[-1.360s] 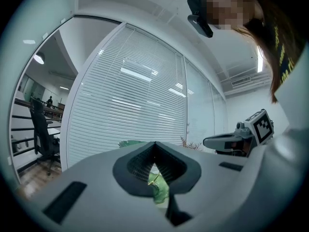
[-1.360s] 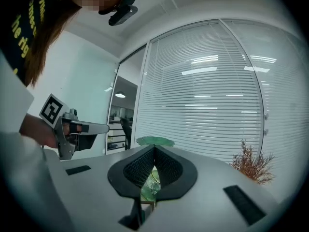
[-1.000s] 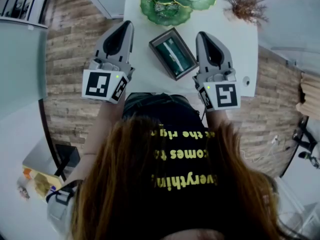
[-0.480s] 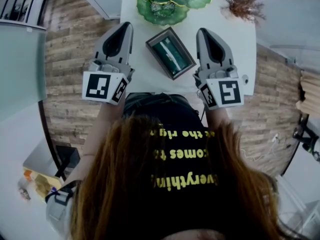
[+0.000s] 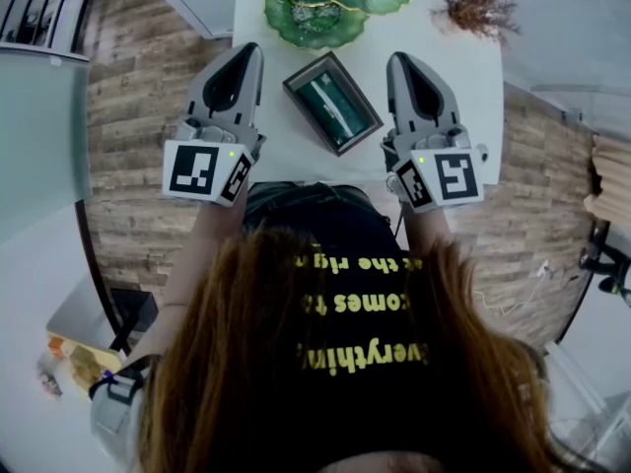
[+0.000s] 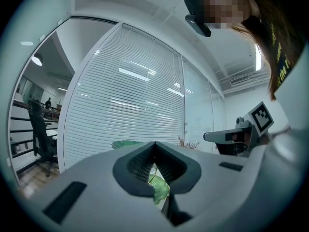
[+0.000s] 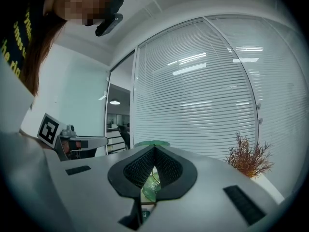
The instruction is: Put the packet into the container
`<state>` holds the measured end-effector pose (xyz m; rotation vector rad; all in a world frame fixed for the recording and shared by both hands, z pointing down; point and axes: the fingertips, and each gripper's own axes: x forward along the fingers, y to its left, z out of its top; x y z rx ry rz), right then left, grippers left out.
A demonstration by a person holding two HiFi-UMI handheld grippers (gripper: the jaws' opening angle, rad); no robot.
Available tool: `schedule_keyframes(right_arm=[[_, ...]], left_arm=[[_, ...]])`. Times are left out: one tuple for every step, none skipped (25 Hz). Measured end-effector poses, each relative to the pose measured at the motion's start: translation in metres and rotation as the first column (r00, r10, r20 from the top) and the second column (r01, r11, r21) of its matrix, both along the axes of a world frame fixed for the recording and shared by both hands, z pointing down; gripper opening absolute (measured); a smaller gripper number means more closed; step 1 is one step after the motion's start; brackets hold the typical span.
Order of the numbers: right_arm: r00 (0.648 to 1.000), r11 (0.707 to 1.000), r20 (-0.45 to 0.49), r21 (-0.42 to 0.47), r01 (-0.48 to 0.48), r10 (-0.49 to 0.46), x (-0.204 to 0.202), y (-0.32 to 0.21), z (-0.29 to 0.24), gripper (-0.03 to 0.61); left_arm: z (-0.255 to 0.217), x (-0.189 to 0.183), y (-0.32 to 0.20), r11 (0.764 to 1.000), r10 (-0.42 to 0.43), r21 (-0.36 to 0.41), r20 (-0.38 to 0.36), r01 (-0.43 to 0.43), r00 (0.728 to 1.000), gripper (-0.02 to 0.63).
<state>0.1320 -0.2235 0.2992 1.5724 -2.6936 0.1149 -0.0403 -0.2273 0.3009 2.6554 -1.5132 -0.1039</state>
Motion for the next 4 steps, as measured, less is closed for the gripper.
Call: schedule_keyframes(right_arm=[[1.000,1.000,0.002,-0.002,0.001,-0.001,0.0001,-0.0001,0.0008,0.018],[1.000,1.000,0.005,-0.004,0.002,-0.002,0.0003,-0.0003,0.0016,0.018],[1.000,1.000,0.008,-0.007,0.002,-0.002,0.0009,-0.0005,0.0023,0.018],[1.000,1.000,0.011,-0.010,0.002,-0.002,0.0015,-0.0007,0.0031,0.018]], left_arm=[[0.0002,-0.0001,0.0000,1.000,-0.002,0.001,0.001,0.002,1.000,0.000],[0.0004,-0.0002,-0.0002,1.000,-0.004,0.001,0.001,0.004,1.000,0.001],[0.0006,0.0000,-0.0004,1.000,-0.006,0.002,0.001,0.006,1.000,0.000],[0.0007,0.0003,-0.0007,1.000,-0.007,0.003,0.001,0.007,1.000,0.002]])
